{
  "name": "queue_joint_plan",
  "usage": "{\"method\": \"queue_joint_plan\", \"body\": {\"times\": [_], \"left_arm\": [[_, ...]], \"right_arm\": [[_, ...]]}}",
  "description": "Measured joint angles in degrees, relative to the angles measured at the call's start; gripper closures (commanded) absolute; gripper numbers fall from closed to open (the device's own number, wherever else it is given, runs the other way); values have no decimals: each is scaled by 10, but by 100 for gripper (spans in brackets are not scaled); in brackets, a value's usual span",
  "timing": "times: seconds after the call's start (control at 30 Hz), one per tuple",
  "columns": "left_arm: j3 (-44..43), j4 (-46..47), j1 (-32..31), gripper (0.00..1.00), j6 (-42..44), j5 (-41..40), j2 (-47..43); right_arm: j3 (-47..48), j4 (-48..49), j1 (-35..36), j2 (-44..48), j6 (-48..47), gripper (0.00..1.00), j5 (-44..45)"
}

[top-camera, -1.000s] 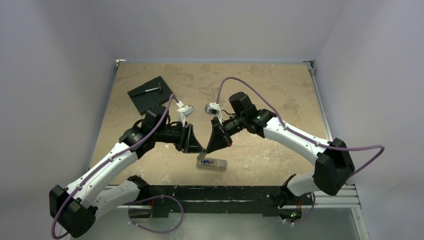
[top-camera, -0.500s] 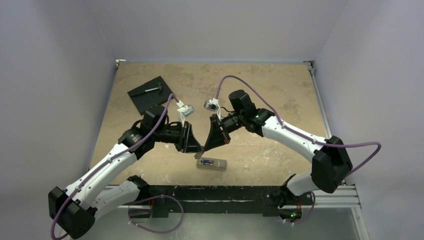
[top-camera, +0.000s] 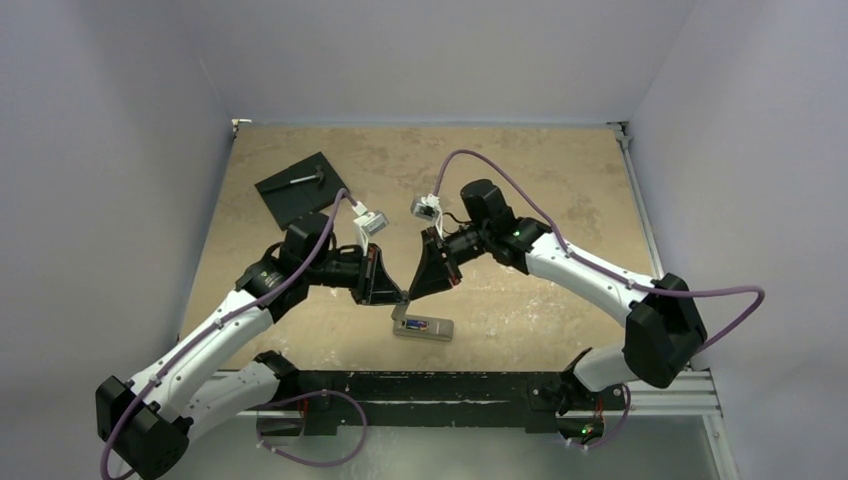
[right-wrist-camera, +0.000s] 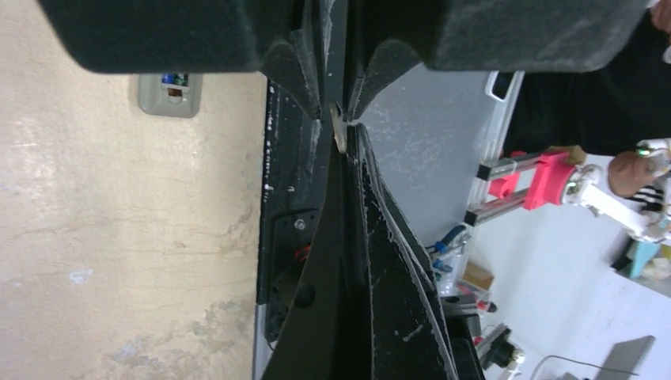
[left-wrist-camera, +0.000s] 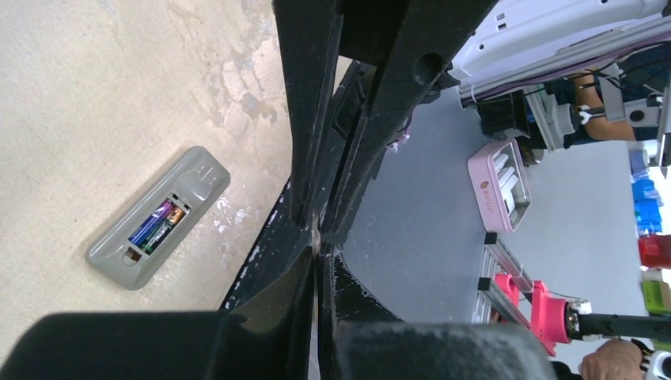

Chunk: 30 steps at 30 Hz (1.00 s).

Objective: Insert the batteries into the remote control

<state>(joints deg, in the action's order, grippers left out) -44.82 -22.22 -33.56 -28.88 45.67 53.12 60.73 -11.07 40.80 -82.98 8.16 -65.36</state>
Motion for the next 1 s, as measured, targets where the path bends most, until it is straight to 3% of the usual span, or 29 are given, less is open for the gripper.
{"method": "queue_joint_plan", "body": {"times": [0.1,0.57,0.73,0.8,1.0], "left_arm": [[7,3,0,100,-4,-12,-10],[74,88,0,100,-109,-113,-50],[105,137,0,100,-169,-146,-60],[116,155,0,100,-190,-160,-66],[134,190,0,100,-235,-197,-75]], "right_arm": [[-16,9,-6,14,3,64,18],[-153,94,-67,176,86,60,124],[-201,113,-71,226,132,48,177],[-229,119,-71,261,156,49,211],[-314,156,-72,318,235,68,257]]}}
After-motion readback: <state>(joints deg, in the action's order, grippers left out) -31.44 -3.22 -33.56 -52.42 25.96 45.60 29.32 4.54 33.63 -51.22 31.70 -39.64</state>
